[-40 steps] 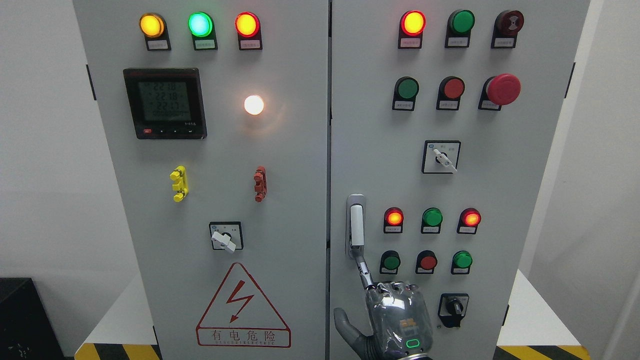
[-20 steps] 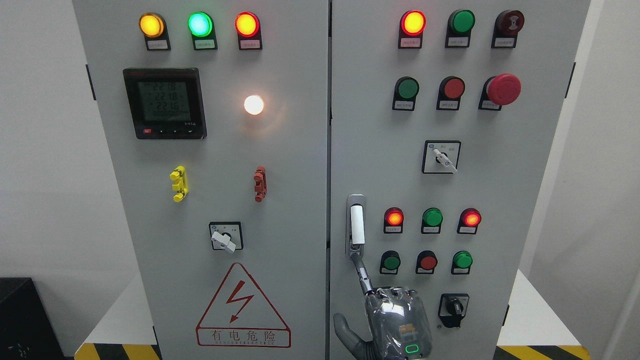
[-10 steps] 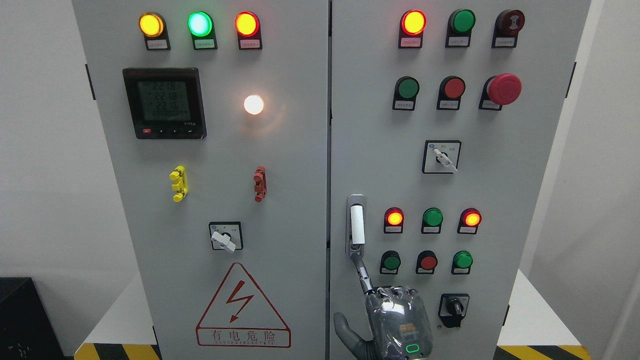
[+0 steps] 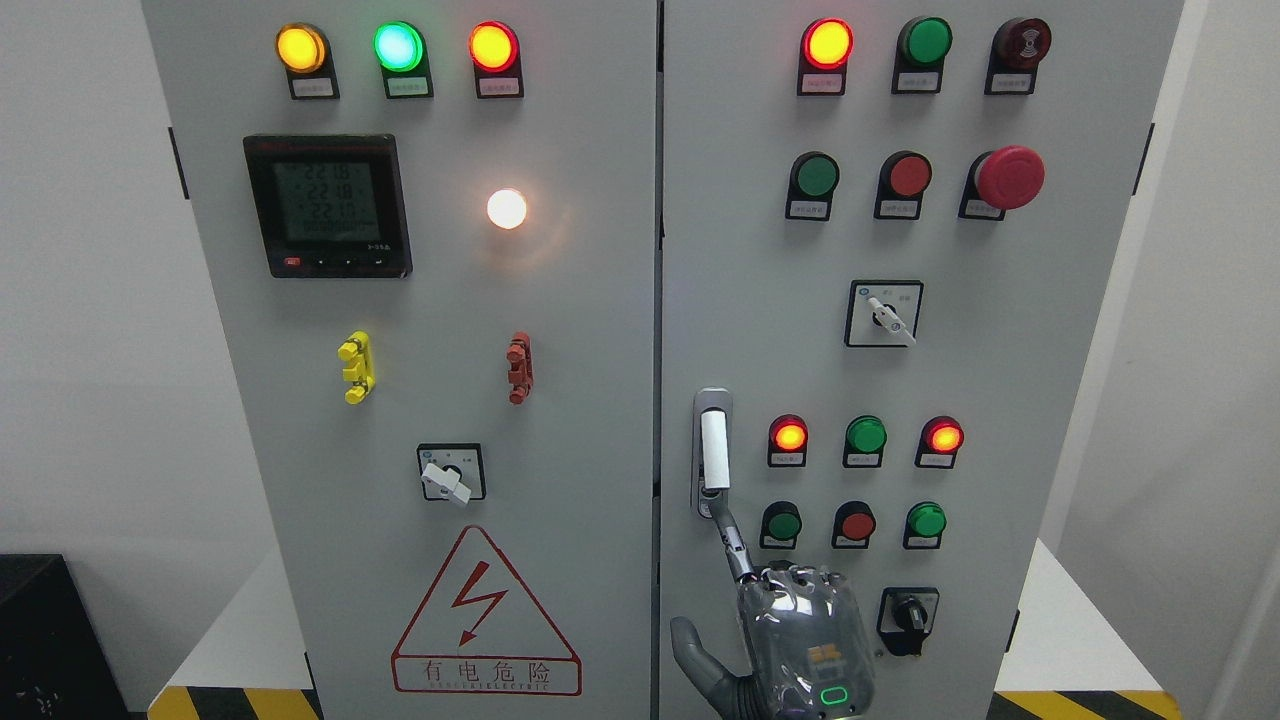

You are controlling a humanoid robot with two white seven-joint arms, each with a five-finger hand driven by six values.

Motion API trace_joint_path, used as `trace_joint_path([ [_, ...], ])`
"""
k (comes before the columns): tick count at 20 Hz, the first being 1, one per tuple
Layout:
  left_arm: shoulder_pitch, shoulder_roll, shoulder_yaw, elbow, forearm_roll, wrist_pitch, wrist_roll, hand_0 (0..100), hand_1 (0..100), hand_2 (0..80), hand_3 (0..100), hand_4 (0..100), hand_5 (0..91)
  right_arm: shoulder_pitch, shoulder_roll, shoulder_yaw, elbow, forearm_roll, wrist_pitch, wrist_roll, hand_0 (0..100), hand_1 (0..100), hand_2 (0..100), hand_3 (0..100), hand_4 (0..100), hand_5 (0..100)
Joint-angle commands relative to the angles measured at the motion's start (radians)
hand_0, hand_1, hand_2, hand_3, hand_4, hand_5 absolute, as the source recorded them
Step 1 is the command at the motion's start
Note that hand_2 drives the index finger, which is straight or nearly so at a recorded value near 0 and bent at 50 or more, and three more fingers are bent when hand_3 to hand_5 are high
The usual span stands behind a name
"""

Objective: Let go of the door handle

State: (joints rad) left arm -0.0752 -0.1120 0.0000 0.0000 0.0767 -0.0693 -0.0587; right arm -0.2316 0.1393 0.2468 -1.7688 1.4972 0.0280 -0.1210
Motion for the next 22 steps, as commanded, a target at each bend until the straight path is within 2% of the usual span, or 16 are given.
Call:
trace_joint_path([
  [1, 0.0, 0.0, -0.021, -0.02, 0.0, 0.0, 0.0, 0, 0, 2.4, 9, 1, 0.0, 0.005, 0.0, 0.0, -0.029, -0.005, -0.002, -0.026, 41, 34, 41, 99, 88, 91],
  [4, 0.0, 0.0, -0.021, -0.02, 0.0, 0.0, 0.0, 0, 0, 2.3, 8, 1, 0.0, 0.002, 0.0, -0.004, -0.044, -0.006, 0.003, -0.022, 47, 29, 56, 99, 86, 87],
  [6, 0.0, 0.0, -0.021, -0.02, 0.0, 0.0, 0.0, 0, 0, 2.3, 8, 1, 0.0, -0.003, 0.0, -0.011, -0.049, -0.008, 0.006, -0.02, 47, 27, 63, 100, 85, 86],
  [9, 0.0, 0.0, -0.021, -0.02, 0.0, 0.0, 0.0, 0, 0, 2.3, 9, 1, 0.0, -0.015, 0.0, -0.011, -0.058, -0.011, 0.044, -0.014, 34, 29, 76, 100, 88, 87],
  [11, 0.0, 0.0, -0.021, -0.02, 0.0, 0.0, 0.0, 0, 0, 2.3, 9, 1, 0.0, -0.029, 0.0, -0.011, -0.058, -0.011, 0.049, -0.012, 28, 31, 83, 100, 93, 88],
  [13, 0.0, 0.0, -0.021, -0.02, 0.0, 0.0, 0.0, 0, 0, 2.3, 9, 1, 0.0, -0.031, 0.0, -0.006, -0.055, -0.011, 0.049, -0.012, 25, 31, 86, 100, 97, 89],
  [16, 0.0, 0.0, -0.021, -0.02, 0.0, 0.0, 0.0, 0, 0, 2.3, 9, 1, 0.0, -0.031, 0.0, -0.004, -0.057, -0.011, 0.05, -0.011, 22, 32, 88, 100, 98, 90],
  [18, 0.0, 0.0, -0.021, -0.02, 0.0, 0.0, 0.0, 0, 0, 2.3, 9, 1, 0.0, -0.032, 0.0, -0.007, -0.058, -0.011, 0.05, 0.015, 22, 32, 89, 100, 98, 90],
  [22, 0.0, 0.0, -0.021, -0.02, 0.0, 0.0, 0.0, 0, 0, 2.3, 9, 1, 0.0, -0.051, 0.0, -0.009, -0.058, -0.011, 0.052, 0.021, 20, 30, 90, 100, 98, 90],
])
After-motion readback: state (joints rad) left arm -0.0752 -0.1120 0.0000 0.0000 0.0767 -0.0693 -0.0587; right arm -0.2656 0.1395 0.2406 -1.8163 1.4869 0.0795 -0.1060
